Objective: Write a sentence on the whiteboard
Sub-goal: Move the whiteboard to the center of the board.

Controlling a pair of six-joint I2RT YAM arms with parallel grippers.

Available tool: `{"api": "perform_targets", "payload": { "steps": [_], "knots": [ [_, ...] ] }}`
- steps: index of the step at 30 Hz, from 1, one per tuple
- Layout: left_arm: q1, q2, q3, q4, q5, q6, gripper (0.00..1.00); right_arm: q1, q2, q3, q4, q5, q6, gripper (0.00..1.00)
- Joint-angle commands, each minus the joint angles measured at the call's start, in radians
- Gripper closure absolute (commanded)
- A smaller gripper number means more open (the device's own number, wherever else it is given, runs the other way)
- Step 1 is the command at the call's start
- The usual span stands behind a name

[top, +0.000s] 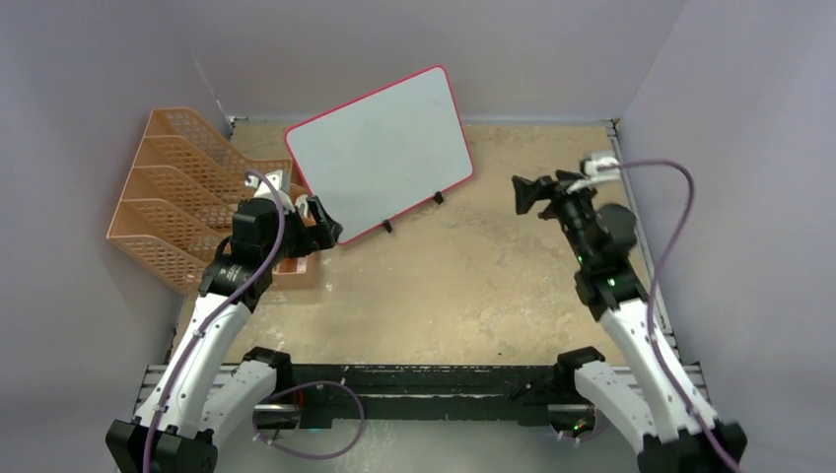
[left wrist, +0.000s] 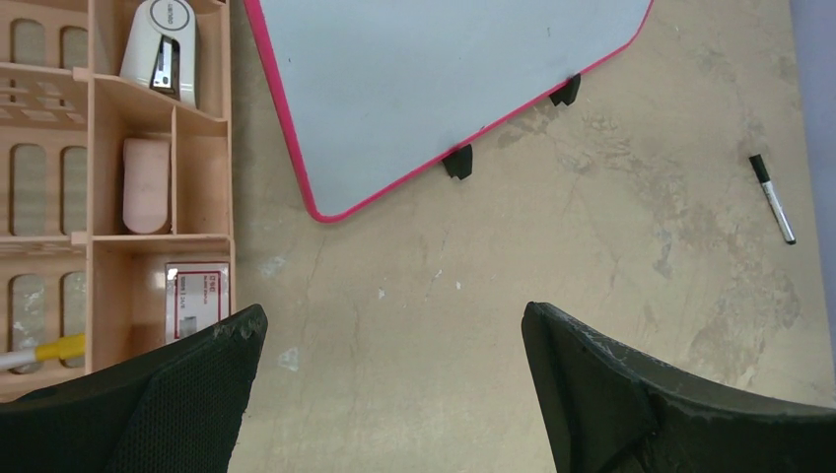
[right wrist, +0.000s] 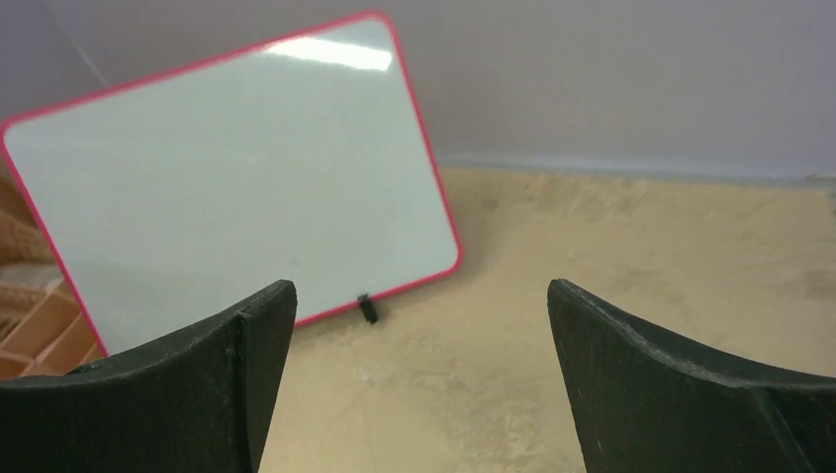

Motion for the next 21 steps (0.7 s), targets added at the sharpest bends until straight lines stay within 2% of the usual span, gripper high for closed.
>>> {"api": "perform_targets", "payload": {
  "steps": [1,8,15,21],
  "knots": [
    [-0.005,-0.003,0.048,0.011,-0.034,0.068,0.00,0.065,0.238,0.089,-0.054,-0.138,0.001,0.01],
    [-0.004,-0.028,0.021,0.080,-0.094,0.160,0.00,0.163,0.588,0.161,0.037,-0.147,-0.030,0.06],
    [-0.004,-0.042,-0.018,0.120,-0.119,0.190,0.00,0.175,0.882,0.302,0.056,-0.165,-0.090,0.17],
    [-0.004,-0.060,-0.027,0.127,-0.132,0.194,0.00,0.187,1.056,0.442,0.021,-0.153,-0.128,0.33]
  ]
}}
